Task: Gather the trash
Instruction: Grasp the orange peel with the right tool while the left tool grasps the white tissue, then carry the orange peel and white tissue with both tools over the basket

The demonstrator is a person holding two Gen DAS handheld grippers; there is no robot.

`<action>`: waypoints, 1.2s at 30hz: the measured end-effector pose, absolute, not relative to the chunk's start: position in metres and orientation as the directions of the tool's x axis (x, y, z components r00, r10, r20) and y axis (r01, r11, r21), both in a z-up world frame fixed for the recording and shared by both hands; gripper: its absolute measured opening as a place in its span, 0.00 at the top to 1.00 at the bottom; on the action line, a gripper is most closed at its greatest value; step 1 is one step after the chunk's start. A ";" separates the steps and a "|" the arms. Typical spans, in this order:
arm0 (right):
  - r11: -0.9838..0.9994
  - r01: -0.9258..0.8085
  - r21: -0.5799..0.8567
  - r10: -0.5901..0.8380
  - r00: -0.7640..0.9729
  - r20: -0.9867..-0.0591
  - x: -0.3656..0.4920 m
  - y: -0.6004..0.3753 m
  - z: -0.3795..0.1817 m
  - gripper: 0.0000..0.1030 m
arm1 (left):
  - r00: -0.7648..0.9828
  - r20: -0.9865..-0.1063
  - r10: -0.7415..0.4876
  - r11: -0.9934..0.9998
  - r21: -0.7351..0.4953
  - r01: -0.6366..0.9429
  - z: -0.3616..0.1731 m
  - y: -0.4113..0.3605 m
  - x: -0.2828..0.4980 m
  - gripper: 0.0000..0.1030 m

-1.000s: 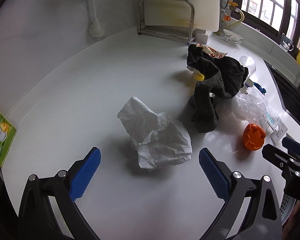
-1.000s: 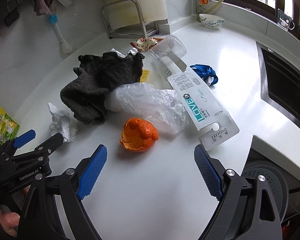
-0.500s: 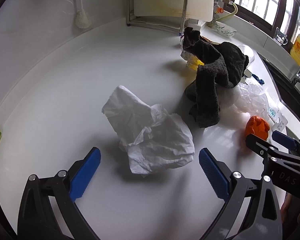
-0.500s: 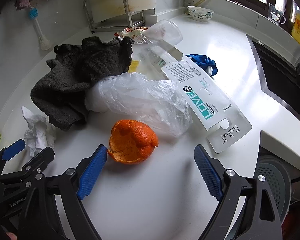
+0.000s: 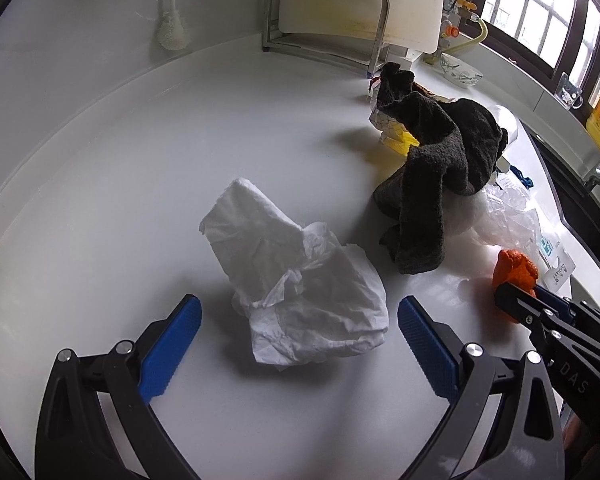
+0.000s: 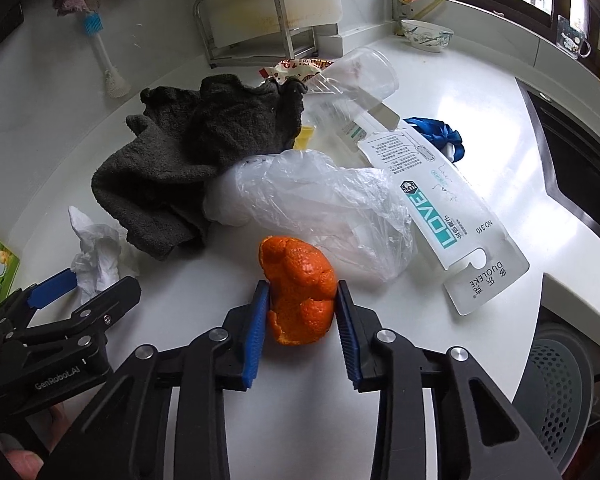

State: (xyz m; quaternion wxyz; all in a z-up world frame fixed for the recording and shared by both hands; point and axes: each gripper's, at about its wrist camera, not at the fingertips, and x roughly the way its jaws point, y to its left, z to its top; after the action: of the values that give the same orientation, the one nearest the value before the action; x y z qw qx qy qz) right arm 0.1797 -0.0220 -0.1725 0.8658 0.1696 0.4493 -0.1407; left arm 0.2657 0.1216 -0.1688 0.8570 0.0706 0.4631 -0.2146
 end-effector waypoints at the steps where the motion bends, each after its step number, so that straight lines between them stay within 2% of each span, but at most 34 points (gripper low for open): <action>1: 0.902 0.395 0.173 -0.086 0.557 -0.826 0.178 -0.023 -0.172 0.71 | 0.478 -0.824 -0.302 0.900 -0.082 0.428 -0.169 0.121 0.267 0.06; 6: 0.899 0.395 0.189 -0.071 0.557 -0.828 0.169 -0.025 -0.172 0.72 | 0.465 -0.822 -0.330 0.909 -0.143 0.392 -0.170 0.122 0.274 0.06; 10: 0.894 0.396 0.207 -0.054 0.556 -0.829 0.163 -0.026 -0.172 0.72 | 0.483 -0.819 -0.311 0.917 -0.125 0.378 -0.170 0.121 0.274 0.08; 12: 0.892 0.395 0.218 -0.045 0.557 -0.829 0.159 -0.026 -0.171 0.72 | 0.479 -0.820 -0.315 0.918 -0.135 0.373 -0.169 0.122 0.273 0.17; 13: 0.892 0.393 0.222 -0.041 0.559 -0.828 0.157 -0.026 -0.170 0.72 | 0.469 -0.822 -0.322 0.916 -0.145 0.374 -0.170 0.122 0.272 0.30; 14: 0.893 0.391 0.223 -0.039 0.562 -0.827 0.154 -0.026 -0.168 0.72 | 0.475 -0.823 -0.312 0.918 -0.132 0.374 -0.168 0.121 0.270 0.38; 17: 0.896 0.382 0.225 -0.036 0.568 -0.822 0.148 -0.024 -0.164 0.72 | 0.468 -0.829 -0.307 0.919 -0.130 0.372 -0.166 0.122 0.265 0.56; 22: 0.905 0.361 0.225 -0.025 0.574 -0.819 0.136 -0.023 -0.159 0.72 | 0.470 -0.831 -0.296 0.924 -0.125 0.361 -0.159 0.128 0.253 0.71; 36: 0.935 0.288 0.206 -0.013 0.609 -0.793 0.076 -0.031 -0.132 0.72 | 0.496 -0.838 -0.228 0.945 -0.066 0.322 -0.129 0.129 0.178 0.72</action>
State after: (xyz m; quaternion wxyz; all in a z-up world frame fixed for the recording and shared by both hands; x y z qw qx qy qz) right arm 0.0761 -0.0315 -0.1323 0.8828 0.1585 0.4338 -0.0852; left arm 0.1778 0.1294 -0.1290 0.8633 0.0493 0.4764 -0.1590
